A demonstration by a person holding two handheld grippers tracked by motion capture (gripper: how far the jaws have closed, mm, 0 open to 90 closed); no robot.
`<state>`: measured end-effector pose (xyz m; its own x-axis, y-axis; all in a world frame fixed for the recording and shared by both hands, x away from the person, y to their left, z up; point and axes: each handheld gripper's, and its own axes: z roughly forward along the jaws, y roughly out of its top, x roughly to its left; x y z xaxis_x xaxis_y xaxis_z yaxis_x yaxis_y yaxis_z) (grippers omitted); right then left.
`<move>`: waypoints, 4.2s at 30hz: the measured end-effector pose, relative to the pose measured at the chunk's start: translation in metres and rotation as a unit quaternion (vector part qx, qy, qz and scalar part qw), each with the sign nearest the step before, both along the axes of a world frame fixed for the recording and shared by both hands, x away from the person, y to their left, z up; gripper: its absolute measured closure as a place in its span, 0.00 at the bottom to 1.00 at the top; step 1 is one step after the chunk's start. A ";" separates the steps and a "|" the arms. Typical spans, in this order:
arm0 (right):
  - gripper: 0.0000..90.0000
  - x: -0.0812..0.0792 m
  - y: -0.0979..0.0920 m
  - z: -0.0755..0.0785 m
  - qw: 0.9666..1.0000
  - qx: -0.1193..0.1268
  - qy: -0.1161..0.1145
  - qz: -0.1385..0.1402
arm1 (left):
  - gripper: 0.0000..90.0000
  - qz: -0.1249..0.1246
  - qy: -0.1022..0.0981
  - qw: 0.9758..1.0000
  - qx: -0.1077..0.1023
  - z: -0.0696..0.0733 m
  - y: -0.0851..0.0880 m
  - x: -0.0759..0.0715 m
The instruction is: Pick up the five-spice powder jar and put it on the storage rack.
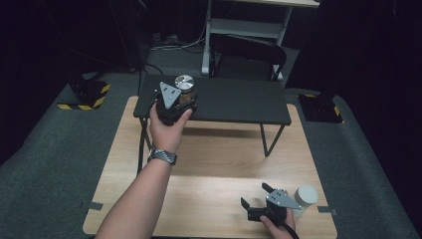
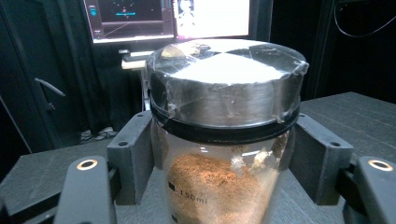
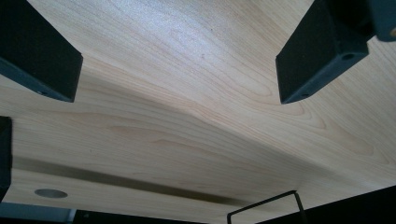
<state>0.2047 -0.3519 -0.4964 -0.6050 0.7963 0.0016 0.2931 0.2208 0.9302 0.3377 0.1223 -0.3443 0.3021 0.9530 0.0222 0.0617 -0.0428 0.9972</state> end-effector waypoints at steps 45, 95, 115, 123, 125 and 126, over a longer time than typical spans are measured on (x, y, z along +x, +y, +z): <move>0.00 0.001 -0.001 0.000 1.000 0.001 0.000 0.006 | 0.28 0.002 0.003 1.000 -0.014 -0.007 -0.007 0.024; 0.00 0.001 0.001 0.000 1.000 -0.006 -0.002 0.006 | 0.01 -0.042 -0.044 0.997 -0.038 -0.050 0.036 -0.066; 0.00 0.000 0.002 0.000 1.000 -0.008 -0.005 0.008 | 0.01 -0.058 -0.031 0.996 -0.053 -0.100 0.051 -0.110; 0.00 0.000 0.002 0.000 1.000 -0.010 -0.007 0.007 | 0.01 -0.053 -0.020 0.997 -0.047 -0.122 0.055 -0.131; 0.00 -0.001 0.003 0.000 1.000 -0.011 -0.008 0.007 | 0.01 -0.052 -0.017 0.998 -0.040 -0.128 0.056 -0.137; 0.00 -0.001 0.003 0.000 1.000 -0.011 -0.008 0.007 | 0.01 -0.051 -0.014 0.998 -0.041 -0.131 0.057 -0.139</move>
<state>0.2039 -0.3494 -0.4964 -0.6162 0.7872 -0.0251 0.2749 0.2448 0.9298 0.1983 0.1794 -0.4755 0.3988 0.9159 -0.0454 0.0334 0.0349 0.9988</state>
